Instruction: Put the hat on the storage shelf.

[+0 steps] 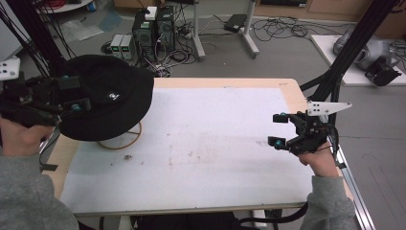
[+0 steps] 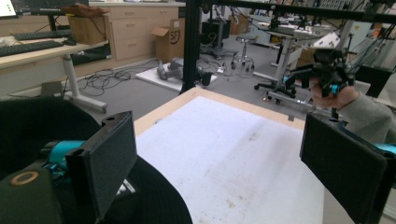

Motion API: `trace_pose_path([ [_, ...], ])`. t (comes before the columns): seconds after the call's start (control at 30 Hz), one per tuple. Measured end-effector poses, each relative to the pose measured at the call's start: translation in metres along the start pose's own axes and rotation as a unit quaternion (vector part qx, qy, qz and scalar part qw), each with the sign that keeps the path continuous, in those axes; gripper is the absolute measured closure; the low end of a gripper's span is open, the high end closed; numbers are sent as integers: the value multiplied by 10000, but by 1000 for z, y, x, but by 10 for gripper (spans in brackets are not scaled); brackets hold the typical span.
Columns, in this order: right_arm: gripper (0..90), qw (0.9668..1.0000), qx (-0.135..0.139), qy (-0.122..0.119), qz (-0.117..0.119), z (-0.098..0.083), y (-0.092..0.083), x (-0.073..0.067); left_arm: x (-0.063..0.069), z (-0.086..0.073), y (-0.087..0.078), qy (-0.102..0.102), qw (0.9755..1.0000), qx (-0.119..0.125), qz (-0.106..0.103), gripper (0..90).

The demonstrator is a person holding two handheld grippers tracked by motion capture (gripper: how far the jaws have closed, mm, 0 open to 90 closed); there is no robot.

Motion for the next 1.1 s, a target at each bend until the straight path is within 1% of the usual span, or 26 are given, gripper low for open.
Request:
trace_pose_path([
  [0.03,20,10000,2,-15,-4,0,0,0,3,-7,-1,-7,10000,6,3,114],
  [0.1,20,10000,31,-37,-24,1,-1,0,5,-14,-3,-26,10000,80,-46,114],
  [0.13,20,10000,32,-20,-19,1,-1,0,5,-14,-3,-26,10000,80,-46,113],
  [0.17,20,10000,48,-25,-19,2,-1,-1,6,-21,-4,-56,9998,141,-84,113],
  [0.23,20,10000,46,-43,-33,2,-2,-2,6,-28,-4,-83,9997,200,-55,113],
  [0.27,20,10000,46,-43,-33,2,-2,-2,6,-28,-4,-83,9997,200,-55,113],
  [0.3,20,10000,50,-51,-37,3,-2,-2,5,-37,-3,-105,9997,211,-19,113],
  [0.33,20,9999,49,-80,-48,3,-1,-2,3,-41,-2,-144,9997,202,-15,113],
  [0.37,20,9999,49,-80,-48,3,-1,-2,3,-41,-2,-144,9997,202,-15,113],
  [0.4,20,10000,22,-46,-42,3,-1,-3,1,-48,-1,-199,9996,189,6,113],
  [0.43,20,10000,11,-39,-46,3,-1,-4,1,-48,-1,-199,9996,189,6,113],
  [0.53,20,10000,6,-64,-58,3,0,-3,-3,-58,1,-289,9994,189,11,113],
  [0.63,20,10000,-1,-49,-65,3,-1,-4,-3,-62,1,-304,9993,210,-14,113],
  [0.73,20,10000,9,-51,-74,3,-1,-3,-1,-67,3,-288,9993,218,30,113],
  [0.77,20,9999,21,-92,-92,3,-1,-2,0,-69,4,-272,9994,202,54,113],
  [0.8,20,9999,19,-60,-94,3,-2,-3,0,-71,5,-267,9994,191,65,113],
  [0.87,20,9999,21,-58,-105,3,-2,-3,1,-76,7,-305,9993,219,9,113],
  [0.93,20,9999,17,-52,-109,3,-2,-3,0,-78,8,-317,9992,231,8,113],
  [1.0,20,9999,15,-60,-121,3,-3,-3,-1,-79,9,-338,9992,193,31,113],
  [1.1,20,9998,22,-67,-162,3,-3,-2,0,-82,10,-384,9989,269,-15,113],
])
Point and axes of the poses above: each handheld gripper's, and its own axes: y roughly forward along the jaws, z roughly out of its top, x roughly to its right, the point moved 1 cm from there along y, roughly forward along the jaws, and after that the axes turned 12 degrees about -y, right-handed, at the moved point
